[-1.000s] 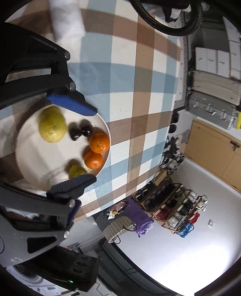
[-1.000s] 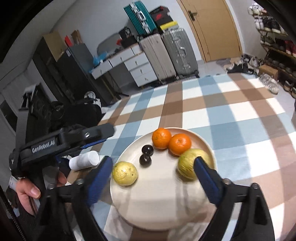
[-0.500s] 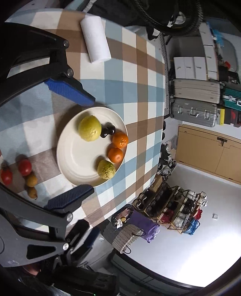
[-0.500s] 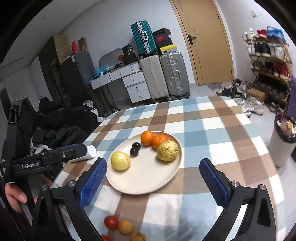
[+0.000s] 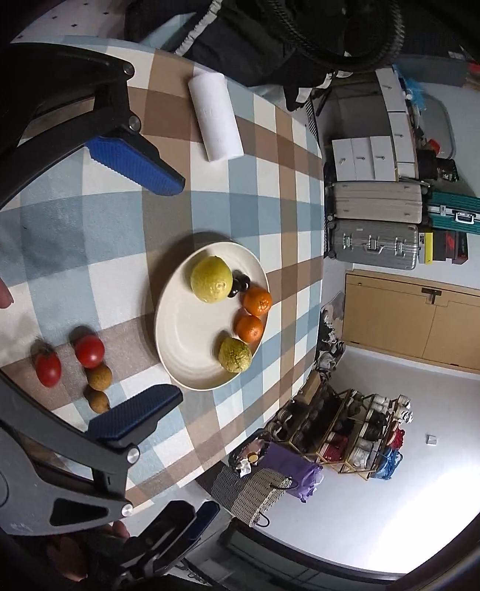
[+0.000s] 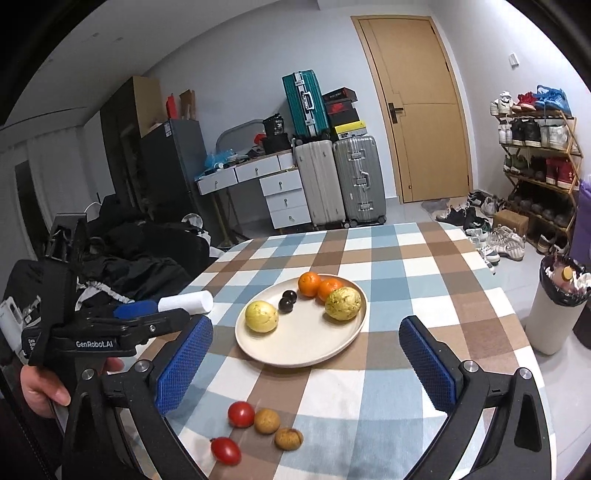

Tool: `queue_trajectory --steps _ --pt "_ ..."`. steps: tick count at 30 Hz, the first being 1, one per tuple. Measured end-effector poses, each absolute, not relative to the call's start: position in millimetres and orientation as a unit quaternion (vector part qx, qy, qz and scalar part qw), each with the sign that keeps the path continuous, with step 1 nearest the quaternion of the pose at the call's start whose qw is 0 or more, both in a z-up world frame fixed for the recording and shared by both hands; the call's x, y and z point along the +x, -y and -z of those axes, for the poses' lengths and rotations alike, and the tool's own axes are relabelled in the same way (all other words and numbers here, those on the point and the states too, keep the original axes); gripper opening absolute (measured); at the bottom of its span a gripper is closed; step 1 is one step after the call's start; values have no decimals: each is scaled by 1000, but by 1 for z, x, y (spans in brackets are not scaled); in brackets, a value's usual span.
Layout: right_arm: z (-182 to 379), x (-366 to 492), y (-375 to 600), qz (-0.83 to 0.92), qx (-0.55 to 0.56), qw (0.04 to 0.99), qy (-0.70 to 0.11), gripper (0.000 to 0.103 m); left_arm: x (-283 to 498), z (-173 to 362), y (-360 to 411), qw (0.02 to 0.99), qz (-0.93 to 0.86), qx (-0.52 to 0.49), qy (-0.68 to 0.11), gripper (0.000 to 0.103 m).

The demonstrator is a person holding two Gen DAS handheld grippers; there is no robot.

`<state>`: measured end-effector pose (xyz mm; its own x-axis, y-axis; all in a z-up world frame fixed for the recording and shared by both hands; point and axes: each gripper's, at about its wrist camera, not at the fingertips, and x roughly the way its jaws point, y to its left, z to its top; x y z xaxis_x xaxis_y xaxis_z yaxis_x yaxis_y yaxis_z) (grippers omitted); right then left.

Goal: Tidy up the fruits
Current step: 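Move both tools toward the red tomatoes and brown round fruits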

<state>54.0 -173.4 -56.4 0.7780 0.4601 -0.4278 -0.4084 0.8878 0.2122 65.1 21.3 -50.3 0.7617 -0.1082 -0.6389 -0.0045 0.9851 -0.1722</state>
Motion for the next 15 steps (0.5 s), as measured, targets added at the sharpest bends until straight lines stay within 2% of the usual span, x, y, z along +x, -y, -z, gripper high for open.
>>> queue_trajectory --steps 7,15 --pt "82 51 169 -256 66 911 -317 103 47 65 -14 933 36 -78 -350 102" --pt "121 42 164 -253 63 893 -366 103 40 88 -12 927 46 -66 -366 102"
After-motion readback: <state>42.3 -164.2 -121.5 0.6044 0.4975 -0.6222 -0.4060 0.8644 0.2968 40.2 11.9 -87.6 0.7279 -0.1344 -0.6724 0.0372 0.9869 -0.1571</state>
